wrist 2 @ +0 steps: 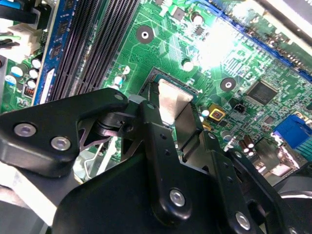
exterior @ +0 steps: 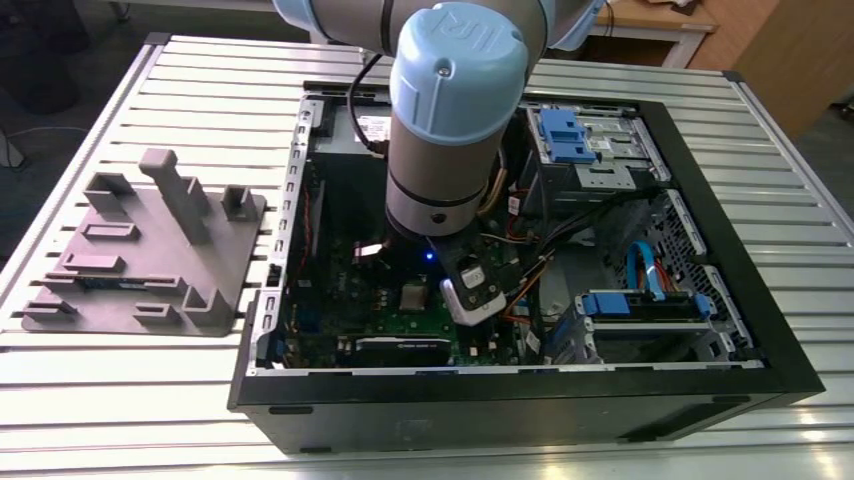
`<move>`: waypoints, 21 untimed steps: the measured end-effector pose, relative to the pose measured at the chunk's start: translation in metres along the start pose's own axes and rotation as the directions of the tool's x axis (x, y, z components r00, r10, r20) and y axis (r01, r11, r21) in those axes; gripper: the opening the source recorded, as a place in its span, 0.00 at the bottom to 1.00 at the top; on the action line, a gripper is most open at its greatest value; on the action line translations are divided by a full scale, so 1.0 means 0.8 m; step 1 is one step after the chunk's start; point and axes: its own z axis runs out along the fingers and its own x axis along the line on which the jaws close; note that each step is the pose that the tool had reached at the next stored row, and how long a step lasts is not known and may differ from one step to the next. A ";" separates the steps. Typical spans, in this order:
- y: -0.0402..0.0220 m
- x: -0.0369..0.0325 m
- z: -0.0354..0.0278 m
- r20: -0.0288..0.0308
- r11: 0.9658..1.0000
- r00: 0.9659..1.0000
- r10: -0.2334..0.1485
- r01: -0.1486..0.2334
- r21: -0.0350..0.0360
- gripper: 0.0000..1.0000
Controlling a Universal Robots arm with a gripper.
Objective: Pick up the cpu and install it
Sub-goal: 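Place the cpu into insertion slot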
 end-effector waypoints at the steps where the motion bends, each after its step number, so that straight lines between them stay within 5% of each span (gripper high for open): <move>1: 0.0000 0.0000 0.0000 0.000 1.000 1.000 0.000 0.000 0.000 0.38; 21: -0.0001 -0.0028 0.0003 -0.001 1.000 1.000 -0.016 0.016 0.000 0.38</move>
